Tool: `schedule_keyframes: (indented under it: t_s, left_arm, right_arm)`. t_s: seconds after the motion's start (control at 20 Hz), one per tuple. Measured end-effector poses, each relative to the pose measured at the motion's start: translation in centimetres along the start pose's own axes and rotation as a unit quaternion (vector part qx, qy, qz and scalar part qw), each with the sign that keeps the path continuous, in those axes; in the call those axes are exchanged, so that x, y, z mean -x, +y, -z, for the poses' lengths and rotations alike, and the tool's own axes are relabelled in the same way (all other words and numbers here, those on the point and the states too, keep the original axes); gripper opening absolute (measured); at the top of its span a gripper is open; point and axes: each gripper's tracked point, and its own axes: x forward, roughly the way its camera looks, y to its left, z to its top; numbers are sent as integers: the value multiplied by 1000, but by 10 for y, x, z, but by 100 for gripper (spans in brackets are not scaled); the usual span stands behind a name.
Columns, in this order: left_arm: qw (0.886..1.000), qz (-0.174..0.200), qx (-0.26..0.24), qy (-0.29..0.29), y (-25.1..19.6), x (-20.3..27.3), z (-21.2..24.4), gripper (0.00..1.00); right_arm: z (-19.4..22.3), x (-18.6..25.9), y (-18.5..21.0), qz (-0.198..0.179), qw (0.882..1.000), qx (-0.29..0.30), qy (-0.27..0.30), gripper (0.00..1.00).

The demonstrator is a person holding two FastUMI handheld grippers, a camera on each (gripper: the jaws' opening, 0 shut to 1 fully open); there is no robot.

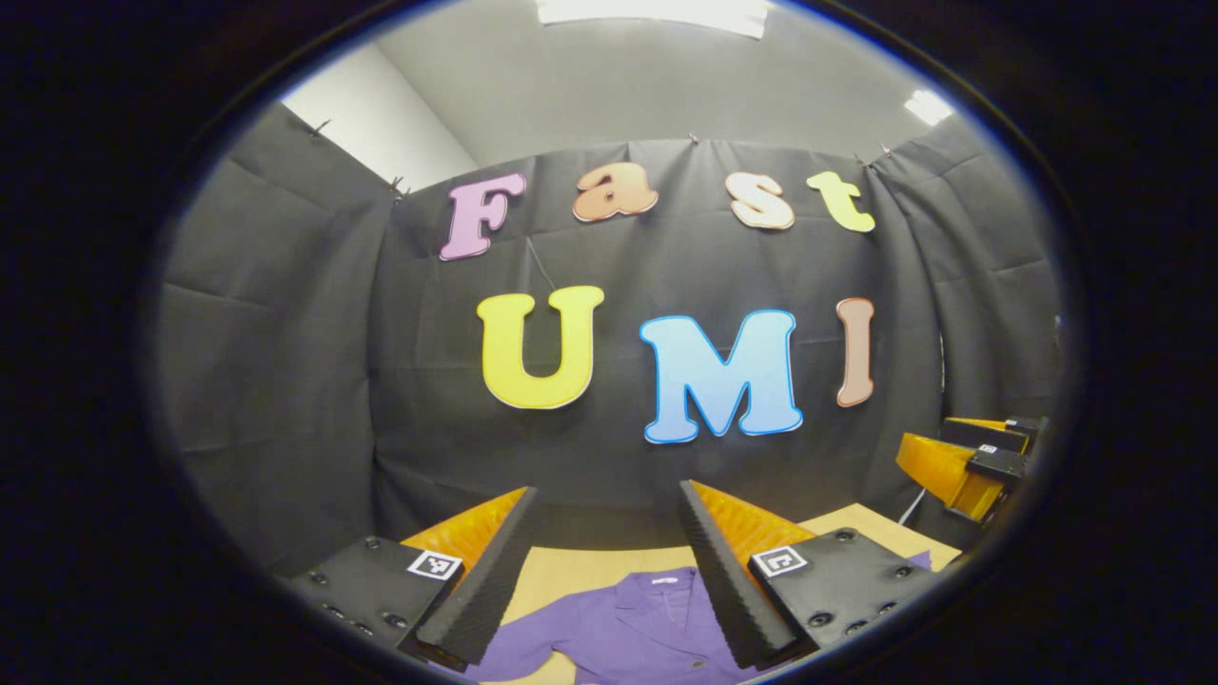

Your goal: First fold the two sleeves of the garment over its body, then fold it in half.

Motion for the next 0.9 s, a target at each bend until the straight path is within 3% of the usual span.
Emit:
schedule_keyframes:
  t_s: [0.45, 0.9]
  left_arm:
    - [1000, 5, 2, 2, -6, 1, 3, 93]
    - [1000, -8, -1, 8, 1, -2, 9, 93]
  right_arm:
    - [15, 1, -33, 28, 999, 13, 25, 90]
    - [79, -1, -160, 141, 985, -4, 100, 92]
